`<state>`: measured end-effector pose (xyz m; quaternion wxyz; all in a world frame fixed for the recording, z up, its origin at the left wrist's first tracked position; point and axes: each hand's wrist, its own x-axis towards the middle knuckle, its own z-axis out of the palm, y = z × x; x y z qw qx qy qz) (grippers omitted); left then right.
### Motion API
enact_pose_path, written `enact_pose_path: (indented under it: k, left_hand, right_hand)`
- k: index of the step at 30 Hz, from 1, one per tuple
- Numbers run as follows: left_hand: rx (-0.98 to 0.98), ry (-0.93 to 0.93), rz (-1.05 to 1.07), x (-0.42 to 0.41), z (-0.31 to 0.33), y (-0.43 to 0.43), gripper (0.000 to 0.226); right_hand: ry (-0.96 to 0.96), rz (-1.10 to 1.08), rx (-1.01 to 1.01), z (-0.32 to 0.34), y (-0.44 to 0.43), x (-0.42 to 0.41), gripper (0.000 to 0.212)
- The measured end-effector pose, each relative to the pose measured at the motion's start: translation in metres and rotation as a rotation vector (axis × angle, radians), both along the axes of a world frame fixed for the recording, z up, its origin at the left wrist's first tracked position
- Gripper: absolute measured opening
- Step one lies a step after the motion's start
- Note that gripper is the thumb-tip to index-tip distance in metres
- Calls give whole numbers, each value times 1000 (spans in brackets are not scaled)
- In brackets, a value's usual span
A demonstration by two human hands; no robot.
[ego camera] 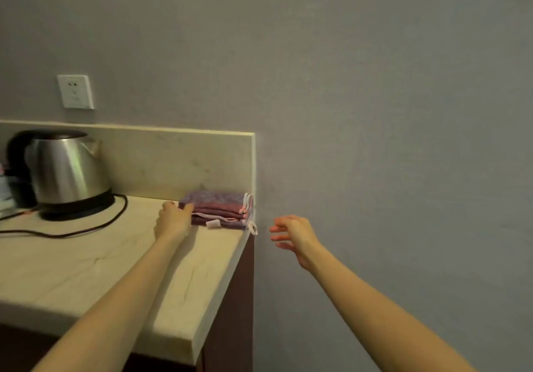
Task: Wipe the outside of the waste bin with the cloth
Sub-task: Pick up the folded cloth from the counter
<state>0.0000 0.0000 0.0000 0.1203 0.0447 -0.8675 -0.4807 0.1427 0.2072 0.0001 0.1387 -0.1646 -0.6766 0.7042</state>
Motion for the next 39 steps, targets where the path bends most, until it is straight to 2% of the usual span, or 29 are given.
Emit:
enact_pose_path:
  k: [3, 6, 10, 14, 16, 19, 23, 28, 31, 35, 39]
  left_hand:
    - [-129, -6, 0, -9, -4, 1, 60]
    - [-112, -33, -7, -19, -10, -2, 62]
    - [-186, -50, -40, -25, -9, -2, 52]
    - [-99, -4, -72, -15, -9, 1, 39]
    - [-27, 65, -133, -6, -10, 4, 33]
    - [226, 167, -262, 15, -6, 12, 20]
    - [500, 254, -359, 48, 12, 24, 20]
    - [792, 206, -460, 98, 37, 47, 22]
    - [870, 190, -549, 130, 44, 62, 22]
    - [769, 144, -674, 165, 43, 81, 45]
    - [586, 88, -870, 194, 32, 94, 90]
  right_hand:
    - [-14, -6, 36, 3, -13, -22, 16]
    - [-40, 31, 25, 0, -30, -43, 19]
    - [-54, 36, 6, -2, -46, -61, 21]
    - [-52, -8, -54, -1, -44, -62, 25]
    - [-58, -26, -94, -1, -43, -59, 28]
    - [-50, -33, -196, 1, -42, -52, 34]
    - [-27, 12, -325, 7, -36, -40, 22]
    - [105, -58, -515, 17, -18, -12, 45]
    - [217, -147, -559, 26, -2, 8, 35]
    - [312, -309, -496, 33, 29, 40, 29]
    - [357, -411, -369, 35, 65, 83, 27]
